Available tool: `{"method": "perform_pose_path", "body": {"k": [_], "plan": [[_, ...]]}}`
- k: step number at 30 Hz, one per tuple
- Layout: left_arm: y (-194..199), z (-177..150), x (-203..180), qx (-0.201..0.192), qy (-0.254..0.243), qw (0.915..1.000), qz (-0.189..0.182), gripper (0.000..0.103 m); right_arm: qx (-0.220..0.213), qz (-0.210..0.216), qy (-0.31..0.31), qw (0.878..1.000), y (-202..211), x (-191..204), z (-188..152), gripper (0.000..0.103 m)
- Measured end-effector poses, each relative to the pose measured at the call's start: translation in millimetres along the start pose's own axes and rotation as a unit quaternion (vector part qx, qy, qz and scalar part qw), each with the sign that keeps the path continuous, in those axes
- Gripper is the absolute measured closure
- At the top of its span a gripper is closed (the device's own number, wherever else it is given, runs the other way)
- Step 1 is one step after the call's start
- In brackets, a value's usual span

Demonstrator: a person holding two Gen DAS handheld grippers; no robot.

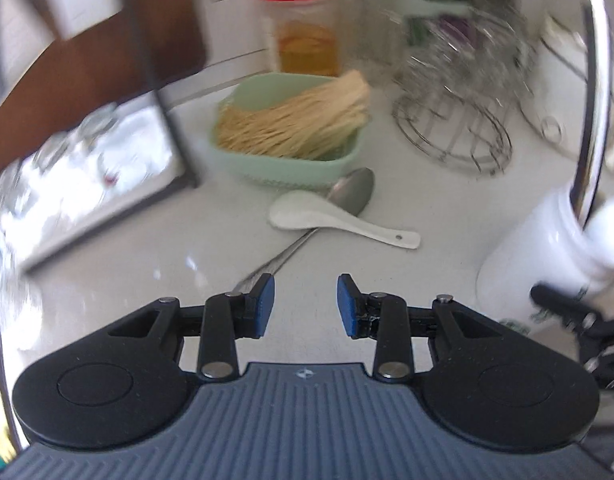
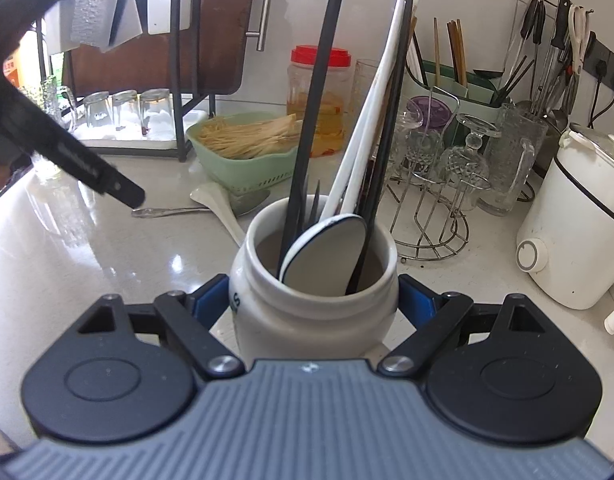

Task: Organize utensils
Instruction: 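Move the left gripper to the white ceramic spoon and grasp its handle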

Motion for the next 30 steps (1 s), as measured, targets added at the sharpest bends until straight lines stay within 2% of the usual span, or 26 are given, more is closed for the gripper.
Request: {"method": "perform_pose_path", "body": {"k": [3,6,14,20,29,30], "plan": [[-12,8,-18,0.003,-0.087,0.9962,0.005,0.064,0.001,-0.002,-0.003,1.0,-2,-1,2,0.012],[-18,13,-34,-0.006,-0.164,0.9865,-0.001,0.064,0.001,-0.002,-0.002,1.0,-2,-1,2,0.012],[-40,25,-57,0.001,-0.268,0.9627,-0.032,0.064,-0.004,0.001,-0.003,1.0,-1,-3,-1,0.012],[-52,36,-79,0.005,-0.283,0.9579,-0.047,0.064,0.0,0.006,-0.008,1.0,-2,-6,1,0.012],[-66,36,-99,0.002,-0.256,0.965,-0.057,0.065,-0.005,0.012,-0.003,1.0,-3,-8,0,0.012],[-67,36,-100,0.001,-0.252,0.9661,-0.058,0.068,-0.005,0.012,-0.003,1.0,-3,-8,0,0.012]]}}
Point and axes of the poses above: each gripper's, at about its wrist camera, not at the fingertips, and y roughly against the way its jaws point, x to its left, z to its top, the point moved 4 cm from there along -y, roughly the way its jaws point, and after that the axes turned 3 degrees about x, right-handed, at the moved point
